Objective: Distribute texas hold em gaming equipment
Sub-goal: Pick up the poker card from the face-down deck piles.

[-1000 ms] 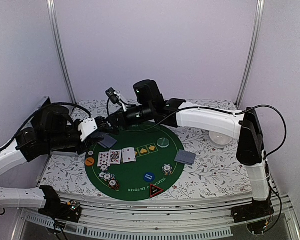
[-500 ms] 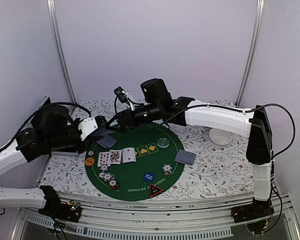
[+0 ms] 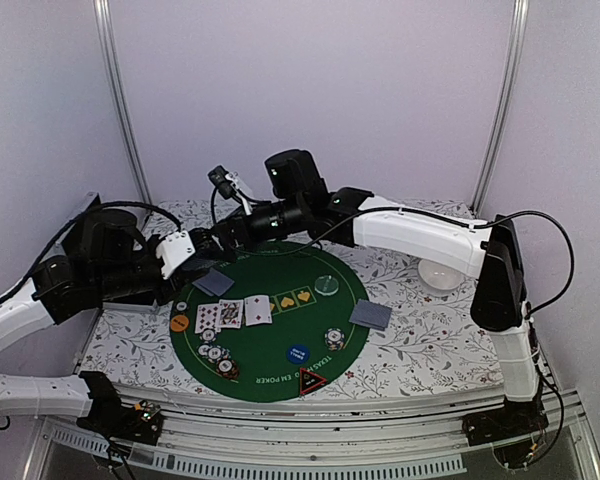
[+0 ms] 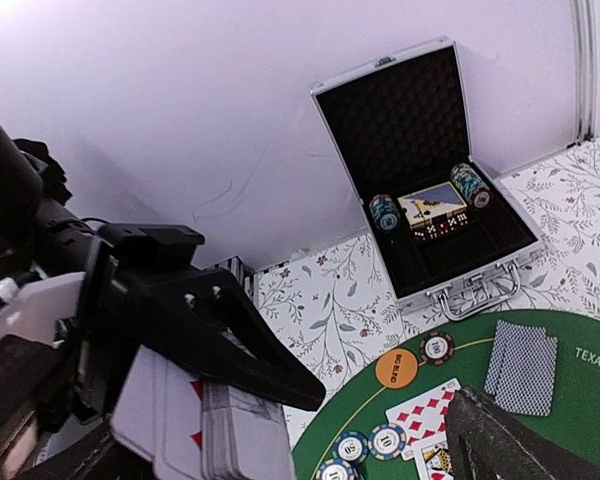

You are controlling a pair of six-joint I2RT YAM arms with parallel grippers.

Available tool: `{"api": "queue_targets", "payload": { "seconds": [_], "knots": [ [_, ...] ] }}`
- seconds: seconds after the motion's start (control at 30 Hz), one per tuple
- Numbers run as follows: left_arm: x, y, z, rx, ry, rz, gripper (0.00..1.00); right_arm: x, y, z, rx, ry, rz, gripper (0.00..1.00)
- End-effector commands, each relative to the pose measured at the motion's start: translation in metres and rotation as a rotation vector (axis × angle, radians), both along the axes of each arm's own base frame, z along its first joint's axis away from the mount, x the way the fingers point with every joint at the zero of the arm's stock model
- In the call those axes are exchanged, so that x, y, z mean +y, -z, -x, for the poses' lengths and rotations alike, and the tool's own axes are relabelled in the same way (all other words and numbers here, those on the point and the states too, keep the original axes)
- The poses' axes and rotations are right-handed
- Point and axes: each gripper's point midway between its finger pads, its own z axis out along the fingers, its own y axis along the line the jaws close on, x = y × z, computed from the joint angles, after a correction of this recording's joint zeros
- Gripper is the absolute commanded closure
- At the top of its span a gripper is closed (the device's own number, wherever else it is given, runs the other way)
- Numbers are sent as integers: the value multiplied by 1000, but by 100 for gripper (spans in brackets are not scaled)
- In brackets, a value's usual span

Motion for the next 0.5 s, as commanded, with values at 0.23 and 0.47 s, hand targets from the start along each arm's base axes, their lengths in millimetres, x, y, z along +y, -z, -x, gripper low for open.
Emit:
{"api": "queue_targets", "payload": {
  "seconds": [0.23, 0.47],
  "knots": [
    [-10, -16, 0, -36, 36, 48, 65, -22, 38, -42, 11, 230, 136, 20],
    [-8, -15, 1, -38, 29, 44, 65, -33, 42, -40, 13, 226, 159, 35]
  ]
}}
